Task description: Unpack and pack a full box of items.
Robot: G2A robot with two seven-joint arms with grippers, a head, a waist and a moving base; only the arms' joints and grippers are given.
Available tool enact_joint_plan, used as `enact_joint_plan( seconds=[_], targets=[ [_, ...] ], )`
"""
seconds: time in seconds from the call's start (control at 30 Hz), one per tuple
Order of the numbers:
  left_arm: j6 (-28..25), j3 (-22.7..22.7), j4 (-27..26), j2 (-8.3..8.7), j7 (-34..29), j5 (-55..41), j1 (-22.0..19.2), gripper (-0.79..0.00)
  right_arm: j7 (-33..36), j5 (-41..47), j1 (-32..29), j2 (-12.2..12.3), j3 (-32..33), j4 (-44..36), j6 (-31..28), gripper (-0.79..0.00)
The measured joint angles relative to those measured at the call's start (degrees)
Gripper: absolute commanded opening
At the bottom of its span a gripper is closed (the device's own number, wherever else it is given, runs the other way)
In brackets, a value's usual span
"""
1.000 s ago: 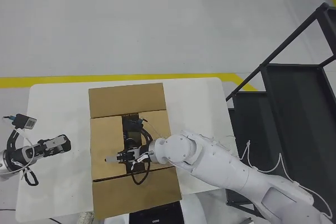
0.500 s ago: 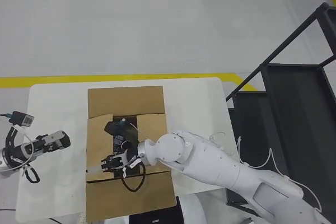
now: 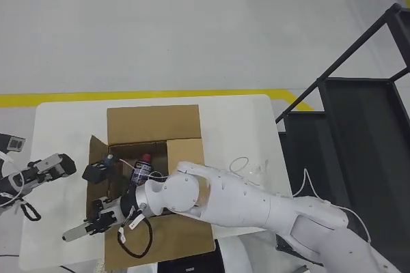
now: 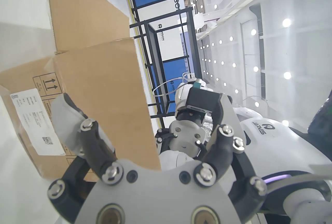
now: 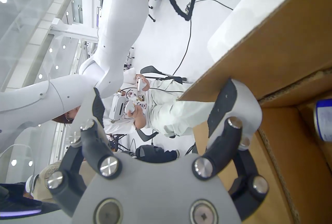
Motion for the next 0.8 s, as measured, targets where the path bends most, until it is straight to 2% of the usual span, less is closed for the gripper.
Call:
enact_joint_plan(
  seconds=[0.27,0.43,0.53,0.6,0.67,0.8],
  targets=[
    [-1.3,-8.62,-0.83,-0.16,-2.38,-8.52,3.73,0.0,-0.76,1.4,3.93,-8.54,-5.47,12.75,1.73,0.0],
    [1.04,-9.47,-0.28,-0.01,-6.94,-10.54,3.87,0.0,0.17,1.76,4.93,-12.29,-6.47,18.57,2.45,0.0],
    [4.95,-6.68,3.91,0.5,-11.11,-10.07,0.21,0.0,0.46,0.55,4.09,-12.81,-6.42,20.01,1.61,0.0],
    [7.14,-2.99,7.74,0.72,-13.46,-9.57,-3.69,0.0,0.7,-0.66,3.27,-12.58,-6.14,19.6,1.91,0.0],
    [7.56,1.17,11.14,0.68,-13.51,-7.76,-7.49,0.0,1.0,-1.55,2.65,-12.49,-5.8,19.01,3.3,0.0],
    [7.94,7.22,16.28,0.19,-12.05,-6.9,-12.02,0.0,1.67,-2.57,2.05,-12.64,-4.91,18.15,4.99,0.0]
  ],
)
